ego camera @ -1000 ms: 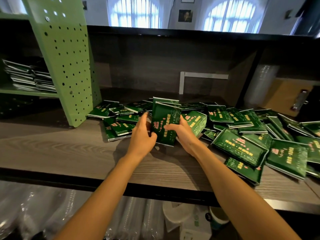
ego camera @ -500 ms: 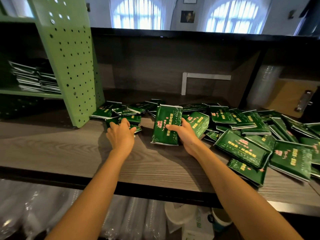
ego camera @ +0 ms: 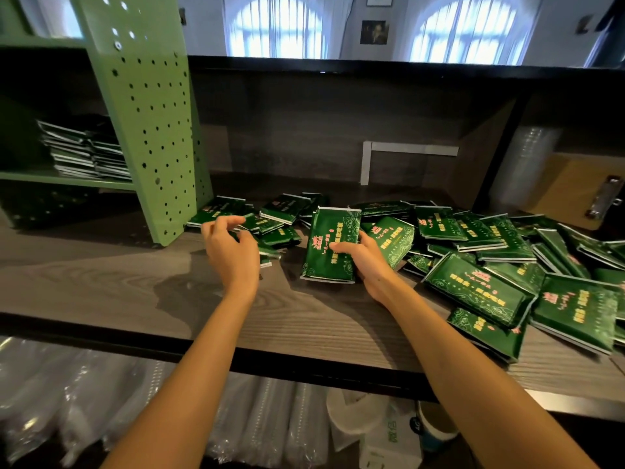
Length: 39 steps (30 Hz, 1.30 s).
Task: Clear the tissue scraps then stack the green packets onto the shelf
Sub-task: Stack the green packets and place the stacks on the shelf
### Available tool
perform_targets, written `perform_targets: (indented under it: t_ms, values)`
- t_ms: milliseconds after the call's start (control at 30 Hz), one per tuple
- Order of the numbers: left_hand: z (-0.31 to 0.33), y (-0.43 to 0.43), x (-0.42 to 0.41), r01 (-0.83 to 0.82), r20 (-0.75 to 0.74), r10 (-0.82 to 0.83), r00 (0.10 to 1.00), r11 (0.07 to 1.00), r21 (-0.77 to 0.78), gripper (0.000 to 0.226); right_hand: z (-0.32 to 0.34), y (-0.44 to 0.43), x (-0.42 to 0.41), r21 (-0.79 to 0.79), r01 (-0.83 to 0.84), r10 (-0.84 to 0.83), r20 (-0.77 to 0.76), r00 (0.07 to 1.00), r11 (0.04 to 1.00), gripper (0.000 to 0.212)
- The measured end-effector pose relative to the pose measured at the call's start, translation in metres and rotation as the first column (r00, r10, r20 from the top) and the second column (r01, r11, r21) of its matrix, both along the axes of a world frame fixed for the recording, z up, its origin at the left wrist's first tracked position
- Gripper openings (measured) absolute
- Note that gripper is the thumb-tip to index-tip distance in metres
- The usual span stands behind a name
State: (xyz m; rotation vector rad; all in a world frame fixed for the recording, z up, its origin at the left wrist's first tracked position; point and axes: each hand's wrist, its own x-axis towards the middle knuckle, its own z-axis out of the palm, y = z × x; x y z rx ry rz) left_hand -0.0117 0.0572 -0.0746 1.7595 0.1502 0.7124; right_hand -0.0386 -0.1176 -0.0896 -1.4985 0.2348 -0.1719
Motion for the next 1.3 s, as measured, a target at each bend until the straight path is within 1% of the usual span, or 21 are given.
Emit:
perform_targets:
  t_ms: [67,133,200,267,367,400,467,567,633,667,700,767,833,867,900,967,1000,1067,1167,1233,1300]
  values:
    - [0.005,-0.002,-0.007,0.033,0.105,-0.021,0.994,0.993,-0.113,0.022,-0.001,0.000,0.001,0.013,0.020,-0.020,0.002,1.000,1.000,0.041]
    - [0.008,-0.005,-0.012,0.098,0.177,-0.063,0.982,0.975,-0.200,0.029,-0.002,0.001,0.001,0.017,0.032,-0.032,-0.010,0.999,0.999,0.046]
    - [0.010,-0.011,-0.017,0.188,0.211,-0.143,0.967,0.960,-0.208,0.033,-0.002,0.001,0.002,-0.004,0.051,-0.051,-0.021,0.998,0.999,0.047]
    - [0.010,-0.021,-0.022,0.280,0.196,-0.250,0.948,0.948,-0.149,0.031,-0.002,0.002,0.001,0.002,0.057,-0.057,-0.023,0.998,0.998,0.045]
    - [0.004,-0.036,-0.027,0.378,0.129,-0.379,0.916,0.925,0.032,0.021,0.000,0.002,-0.001,0.063,0.063,-0.062,-0.013,0.998,0.996,0.034]
    - [0.000,-0.039,-0.027,0.402,0.111,-0.409,0.906,0.912,0.085,0.019,0.002,0.004,-0.002,0.087,0.072,-0.071,-0.015,0.997,0.994,0.039]
    - [-0.007,-0.045,-0.026,0.426,0.081,-0.442,0.893,0.890,0.163,0.016,0.002,0.006,-0.002,0.103,0.077,-0.075,-0.022,0.997,0.992,0.055]
    - [-0.013,-0.048,-0.024,0.428,0.028,-0.448,0.894,0.870,0.245,0.013,0.002,0.008,-0.002,0.135,0.030,-0.029,-0.004,1.000,0.990,0.063]
    - [-0.014,-0.048,-0.023,0.425,0.015,-0.448,0.894,0.858,0.287,0.014,0.004,0.010,-0.004,0.113,0.002,-0.002,-0.004,1.000,0.994,0.069]
    - [-0.015,-0.047,-0.022,0.417,0.017,-0.441,0.897,0.859,0.295,0.014,0.003,0.010,-0.004,0.118,-0.011,0.011,-0.004,1.000,0.993,0.067]
    - [-0.015,-0.046,-0.022,0.401,0.021,-0.425,0.905,0.869,0.292,0.015,0.000,0.006,-0.001,0.111,-0.015,0.015,0.002,1.000,0.994,0.059]
    - [-0.012,-0.042,-0.020,0.342,0.012,-0.357,0.934,0.903,0.259,0.017,-0.003,0.004,0.002,0.123,-0.014,0.014,0.000,1.000,0.992,0.049]
    - [-0.008,-0.036,-0.014,0.253,-0.038,-0.253,0.967,0.928,0.271,0.022,-0.003,0.004,0.003,0.120,0.003,-0.002,-0.010,1.000,0.993,0.054]
    - [-0.006,-0.031,-0.010,0.195,-0.076,-0.180,0.981,0.927,0.322,0.024,-0.003,0.004,0.003,0.118,0.000,0.001,-0.015,1.000,0.993,0.061]
    - [-0.005,-0.025,-0.004,0.137,-0.108,-0.103,0.989,0.912,0.386,0.026,-0.004,0.003,0.004,0.111,0.000,0.002,-0.018,1.000,0.994,0.066]
    - [-0.006,-0.012,0.009,0.073,-0.171,0.013,0.985,0.870,0.488,0.028,-0.004,0.003,0.004,0.114,-0.004,0.005,-0.008,1.000,0.993,0.068]
    - [-0.007,-0.006,0.015,0.080,-0.219,0.041,0.975,0.853,0.516,0.030,-0.004,0.004,0.004,0.127,0.003,-0.001,-0.016,1.000,0.992,0.076]
    - [-0.010,0.002,0.023,0.155,-0.360,0.059,0.931,0.831,0.535,0.038,-0.004,0.005,0.004,0.115,-0.021,0.023,-0.017,1.000,0.993,0.089]
    - [-0.015,0.009,0.029,0.260,-0.546,0.084,0.834,0.812,0.522,0.055,-0.007,0.004,0.007,0.101,-0.027,0.027,-0.001,1.000,0.994,0.090]
    - [-0.017,0.011,0.032,0.282,-0.580,0.094,0.809,0.804,0.524,0.061,-0.007,0.005,0.007,0.106,-0.022,0.022,-0.003,1.000,0.994,0.102]
    - [-0.015,0.013,0.033,0.288,-0.578,0.075,0.812,0.811,0.510,0.069,-0.008,0.004,0.009,0.103,-0.023,0.023,0.000,1.000,0.994,0.115]
